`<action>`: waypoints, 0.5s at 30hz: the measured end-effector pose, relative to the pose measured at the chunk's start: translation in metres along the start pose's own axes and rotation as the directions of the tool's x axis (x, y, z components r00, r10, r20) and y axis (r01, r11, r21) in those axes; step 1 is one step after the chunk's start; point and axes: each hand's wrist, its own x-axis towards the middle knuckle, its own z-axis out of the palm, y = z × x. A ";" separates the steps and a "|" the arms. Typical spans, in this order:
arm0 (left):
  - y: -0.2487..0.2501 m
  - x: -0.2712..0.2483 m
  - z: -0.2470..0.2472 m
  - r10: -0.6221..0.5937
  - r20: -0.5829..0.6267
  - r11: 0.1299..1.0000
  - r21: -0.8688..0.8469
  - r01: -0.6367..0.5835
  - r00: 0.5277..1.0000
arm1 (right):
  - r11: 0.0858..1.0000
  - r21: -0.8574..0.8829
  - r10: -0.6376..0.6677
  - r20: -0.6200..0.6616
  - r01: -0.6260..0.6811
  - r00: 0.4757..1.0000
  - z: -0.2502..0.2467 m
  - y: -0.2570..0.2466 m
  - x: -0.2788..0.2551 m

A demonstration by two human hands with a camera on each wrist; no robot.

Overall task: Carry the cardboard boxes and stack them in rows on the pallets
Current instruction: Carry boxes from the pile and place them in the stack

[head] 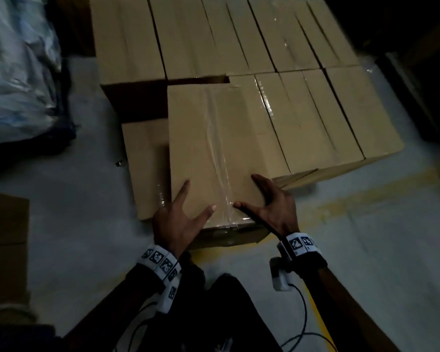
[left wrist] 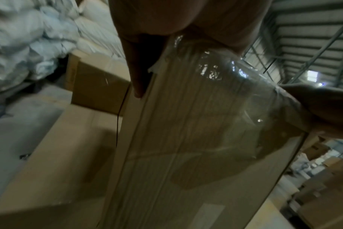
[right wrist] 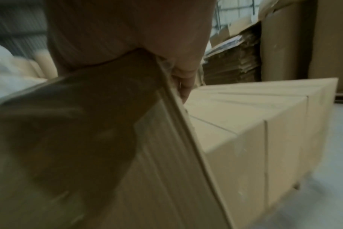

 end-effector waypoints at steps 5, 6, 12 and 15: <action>-0.004 0.012 0.068 -0.035 0.008 0.995 -0.095 0.036 0.999 | 1.000 0.006 -0.008 0.011 0.007 1.000 0.023 0.064 0.022; -0.006 0.012 0.078 -0.044 0.013 0.990 -0.130 0.046 0.999 | 1.000 0.011 -0.009 0.014 0.009 1.000 0.028 0.075 0.026; -0.022 0.022 0.141 -0.053 -0.012 0.995 -0.084 0.052 0.998 | 0.999 0.023 -0.028 0.029 0.027 0.999 0.065 0.136 0.044; -0.030 0.025 0.169 -0.067 -0.007 0.995 -0.079 0.066 0.998 | 0.999 0.030 -0.017 0.034 0.016 0.999 0.085 0.163 0.048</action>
